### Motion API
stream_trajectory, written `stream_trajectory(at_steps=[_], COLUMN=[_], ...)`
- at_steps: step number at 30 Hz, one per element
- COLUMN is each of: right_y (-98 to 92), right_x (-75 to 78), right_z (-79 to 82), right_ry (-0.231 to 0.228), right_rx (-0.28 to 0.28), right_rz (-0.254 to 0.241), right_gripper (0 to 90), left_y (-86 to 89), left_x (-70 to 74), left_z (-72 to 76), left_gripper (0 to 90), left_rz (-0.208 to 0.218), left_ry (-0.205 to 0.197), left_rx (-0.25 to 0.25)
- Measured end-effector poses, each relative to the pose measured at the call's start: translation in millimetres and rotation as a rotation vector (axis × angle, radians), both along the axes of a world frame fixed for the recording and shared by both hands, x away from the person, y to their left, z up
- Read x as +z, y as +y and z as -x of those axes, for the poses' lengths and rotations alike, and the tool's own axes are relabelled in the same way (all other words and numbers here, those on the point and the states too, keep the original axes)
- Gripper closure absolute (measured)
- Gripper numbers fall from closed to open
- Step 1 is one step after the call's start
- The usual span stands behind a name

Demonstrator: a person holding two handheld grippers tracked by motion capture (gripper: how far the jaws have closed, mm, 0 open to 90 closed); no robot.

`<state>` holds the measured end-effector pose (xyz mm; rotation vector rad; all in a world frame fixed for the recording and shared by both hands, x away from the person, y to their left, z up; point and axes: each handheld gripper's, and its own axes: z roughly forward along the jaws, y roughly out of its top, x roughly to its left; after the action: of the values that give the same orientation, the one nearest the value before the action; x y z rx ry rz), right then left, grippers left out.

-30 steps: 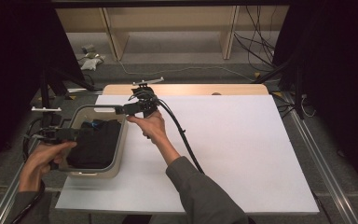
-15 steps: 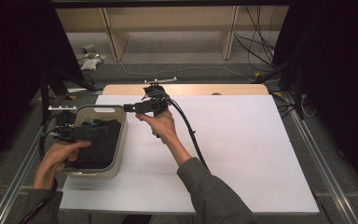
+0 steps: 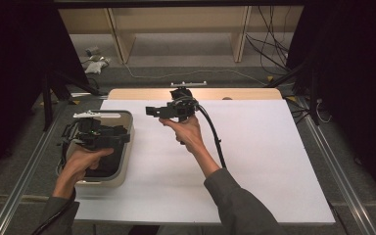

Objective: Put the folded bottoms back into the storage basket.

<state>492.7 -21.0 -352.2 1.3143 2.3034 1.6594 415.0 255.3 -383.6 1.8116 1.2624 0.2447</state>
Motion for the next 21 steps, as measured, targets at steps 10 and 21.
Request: stream_trajectory(at_steps=[10, 21], right_y=[-21.6, -38.4], right_x=[-5.3, -6.1], right_z=[3.5, 9.7], right_ry=[-0.004, -0.027], right_rx=[-0.038, -0.053], right_rz=[-0.011, -0.029], right_gripper=[9.1, 9.4], left_y=[-15.9, -34.2], left_x=[3.2, -0.3], left_z=[3.8, 7.9], left_gripper=[15.3, 15.3], left_rz=[0.010, 0.021], left_ry=[-0.045, -0.105], left_rx=[-0.024, -0.055])
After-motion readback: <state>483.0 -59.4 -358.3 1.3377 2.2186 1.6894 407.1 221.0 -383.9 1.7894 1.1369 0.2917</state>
